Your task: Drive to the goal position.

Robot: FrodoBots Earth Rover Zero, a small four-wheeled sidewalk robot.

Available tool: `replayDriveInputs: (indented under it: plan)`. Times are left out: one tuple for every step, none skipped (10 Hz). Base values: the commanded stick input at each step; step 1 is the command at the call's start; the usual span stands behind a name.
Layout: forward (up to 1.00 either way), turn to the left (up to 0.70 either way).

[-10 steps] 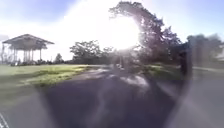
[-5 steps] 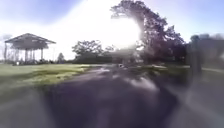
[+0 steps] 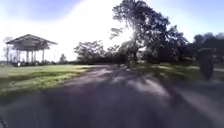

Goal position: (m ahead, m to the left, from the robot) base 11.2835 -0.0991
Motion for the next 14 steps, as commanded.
replayDriveInputs:
  plan:
    - [0.70, 0.00]
    - [0.70, 0.00]
    - [0.70, 0.00]
    - [0.70, 0.00]
    - [0.70, 0.00]
    - [0.70, 0.00]
    - [0.70, 0.00]
    - [0.70, 0.00]
    - [0.70, 0.00]
    - [0.70, 0.00]
    - [0.70, 0.00]
    - [0.70, 0.00]
    - [0.70, 0.00]
    - [0.70, -0.02]
